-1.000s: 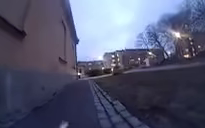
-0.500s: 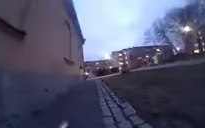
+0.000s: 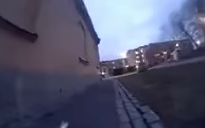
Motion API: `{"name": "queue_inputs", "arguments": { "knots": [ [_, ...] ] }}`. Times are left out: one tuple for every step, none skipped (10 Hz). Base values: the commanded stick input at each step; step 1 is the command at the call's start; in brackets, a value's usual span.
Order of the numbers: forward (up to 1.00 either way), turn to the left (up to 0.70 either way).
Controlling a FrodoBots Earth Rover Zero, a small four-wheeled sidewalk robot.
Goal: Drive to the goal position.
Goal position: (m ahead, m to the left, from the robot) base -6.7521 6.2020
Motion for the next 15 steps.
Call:
{"name": "queue_inputs", "arguments": {
  "knots": [
    [0.50, 0.00],
    [0.50, 0.00],
    [0.50, 0.00],
    [0.50, 0.00],
    [0.50, 0.00],
    [0.50, -0.50],
    [0.50, -0.50],
    [0.50, -0.30],
    [0.50, 0.00],
    [0.50, 0.00],
    [0.50, 0.00],
    [0.50, 0.00],
    [0.50, 0.00],
    [0.50, 0.00],
    [0.50, 0.00]
  ]
}}
